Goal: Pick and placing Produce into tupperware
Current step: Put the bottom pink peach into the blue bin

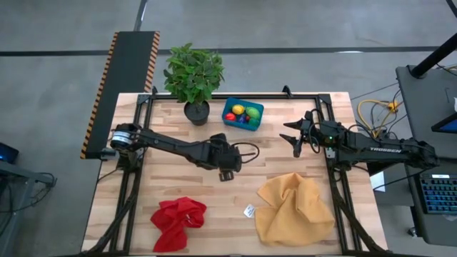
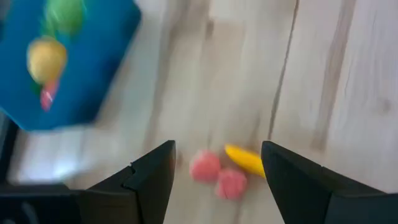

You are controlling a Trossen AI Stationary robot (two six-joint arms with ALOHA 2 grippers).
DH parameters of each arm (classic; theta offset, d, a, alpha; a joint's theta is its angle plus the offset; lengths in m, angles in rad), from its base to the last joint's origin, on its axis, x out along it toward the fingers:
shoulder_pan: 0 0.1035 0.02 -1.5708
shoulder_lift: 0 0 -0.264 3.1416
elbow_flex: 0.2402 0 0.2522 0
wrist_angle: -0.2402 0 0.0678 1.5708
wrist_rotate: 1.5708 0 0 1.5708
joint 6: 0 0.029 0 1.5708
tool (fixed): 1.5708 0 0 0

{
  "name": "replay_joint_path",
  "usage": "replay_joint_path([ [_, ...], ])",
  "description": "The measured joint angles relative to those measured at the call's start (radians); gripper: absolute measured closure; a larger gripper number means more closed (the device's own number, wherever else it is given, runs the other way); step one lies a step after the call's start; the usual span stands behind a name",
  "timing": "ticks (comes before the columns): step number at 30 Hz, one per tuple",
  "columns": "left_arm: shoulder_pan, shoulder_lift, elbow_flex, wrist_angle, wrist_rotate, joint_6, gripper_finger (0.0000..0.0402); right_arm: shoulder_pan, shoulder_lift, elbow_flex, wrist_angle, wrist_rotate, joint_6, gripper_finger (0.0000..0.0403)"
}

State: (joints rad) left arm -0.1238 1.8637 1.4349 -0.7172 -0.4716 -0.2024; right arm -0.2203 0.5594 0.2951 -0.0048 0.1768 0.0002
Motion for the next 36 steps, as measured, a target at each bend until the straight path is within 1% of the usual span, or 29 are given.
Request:
replay_joint_path([
  [4,0.0,0.0,-0.027,-0.059,0.02,-0.09,0.0178,0.0,0.0,-0.002,0.0,0.0,0.0,0.0177],
  [9,0.011,0.0,-0.068,-0.06,0.1,-0.243,0.0178,0.0,0.0,-0.006,0.0,0.0,0.0,0.0177],
  [12,0.024,0.0,-0.079,-0.053,0.1,-0.354,0.0178,0.0,0.0,-0.006,0.001,0.0,0.0,0.0177],
  [15,0.038,0.0,-0.086,-0.052,0.099,-0.433,0.0178,0.0,0.0,-0.006,0.001,0.0,0.0,0.0177],
  [23,0.046,0.0,-0.133,-0.006,0.103,-0.551,0.0178,0.0,0.0,-0.008,0.001,0.0,-0.001,0.0177],
  [36,0.047,0.013,-0.142,0.004,0.1,-0.605,0.0178,0.0,0.0,-0.017,0.002,0.0,-0.012,0.0177],
])
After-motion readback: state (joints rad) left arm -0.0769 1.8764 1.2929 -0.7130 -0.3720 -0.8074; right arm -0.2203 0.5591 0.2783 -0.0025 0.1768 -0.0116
